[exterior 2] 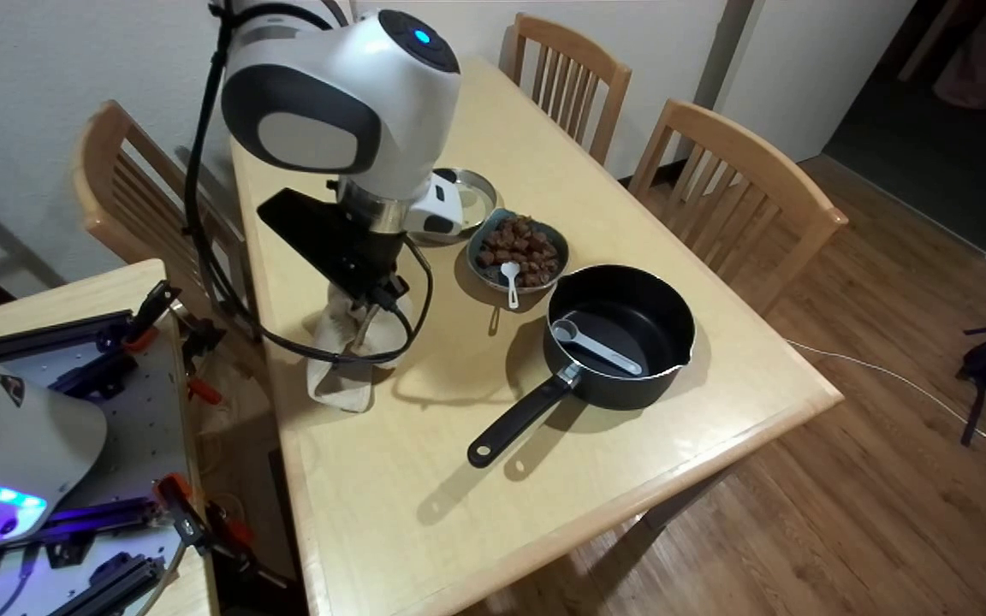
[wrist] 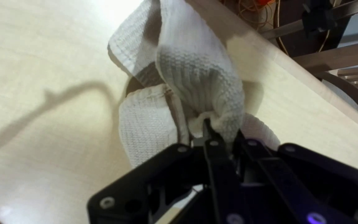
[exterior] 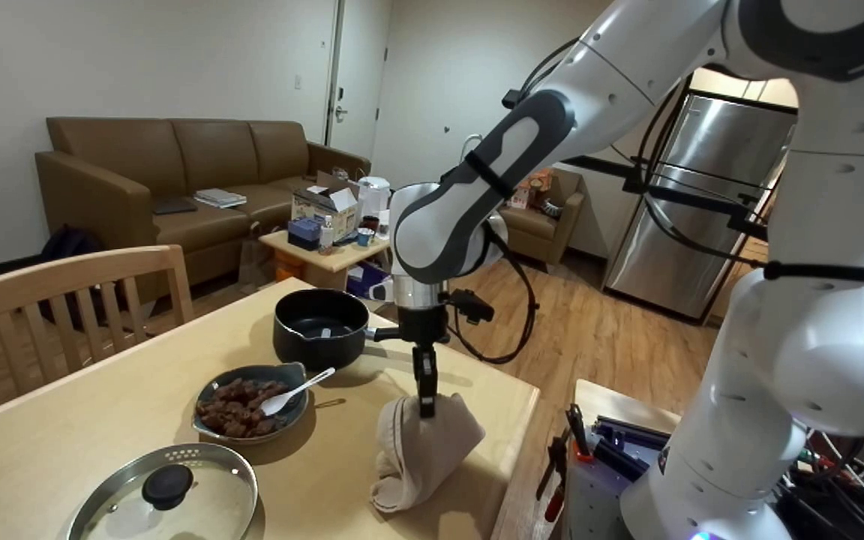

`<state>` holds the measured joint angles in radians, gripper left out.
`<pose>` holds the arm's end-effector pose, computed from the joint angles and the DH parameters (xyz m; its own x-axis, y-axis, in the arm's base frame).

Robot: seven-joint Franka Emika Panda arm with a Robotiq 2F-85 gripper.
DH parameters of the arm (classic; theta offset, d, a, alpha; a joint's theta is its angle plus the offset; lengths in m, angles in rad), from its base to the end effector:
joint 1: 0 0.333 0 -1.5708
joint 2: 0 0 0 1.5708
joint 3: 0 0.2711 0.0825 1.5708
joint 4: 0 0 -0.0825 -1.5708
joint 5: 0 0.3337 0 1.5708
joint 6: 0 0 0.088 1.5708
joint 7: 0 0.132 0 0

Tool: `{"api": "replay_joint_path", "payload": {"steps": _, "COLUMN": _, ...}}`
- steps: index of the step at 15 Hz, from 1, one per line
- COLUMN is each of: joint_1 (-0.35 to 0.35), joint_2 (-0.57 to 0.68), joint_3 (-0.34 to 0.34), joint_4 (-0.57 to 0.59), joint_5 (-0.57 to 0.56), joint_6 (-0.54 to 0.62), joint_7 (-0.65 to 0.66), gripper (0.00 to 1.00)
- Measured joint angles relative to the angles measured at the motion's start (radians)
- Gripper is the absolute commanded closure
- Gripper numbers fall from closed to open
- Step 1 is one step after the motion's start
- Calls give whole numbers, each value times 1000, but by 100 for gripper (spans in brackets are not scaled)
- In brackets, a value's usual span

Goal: Take the towel out of the pot and put it on the table

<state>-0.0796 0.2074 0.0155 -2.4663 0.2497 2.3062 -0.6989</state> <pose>0.3963 -0.0154 0.1665 0.8724 0.4419 -0.2089 0.3642 -0.8727 -0.3252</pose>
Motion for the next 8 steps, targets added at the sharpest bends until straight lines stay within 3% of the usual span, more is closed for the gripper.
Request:
{"api": "replay_joint_path", "payload": {"steps": 5, "joint_1": -40, "joint_2": 0, "joint_3": -16, "joint_4": -39, "joint_5": 59, "joint_6": 1, "joint_7": -1, "gripper": 98}}
{"api": "replay_joint_path", "payload": {"steps": 7, "joint_1": -60, "joint_2": 0, "joint_3": -26, "joint_4": -51, "joint_5": 84, "joint_6": 1, "joint_7": -1, "gripper": 65}}
{"api": "replay_joint_path", "payload": {"steps": 8, "joint_1": -67, "joint_2": 0, "joint_3": -31, "joint_4": -55, "joint_5": 102, "joint_6": 1, "joint_7": -1, "gripper": 60}}
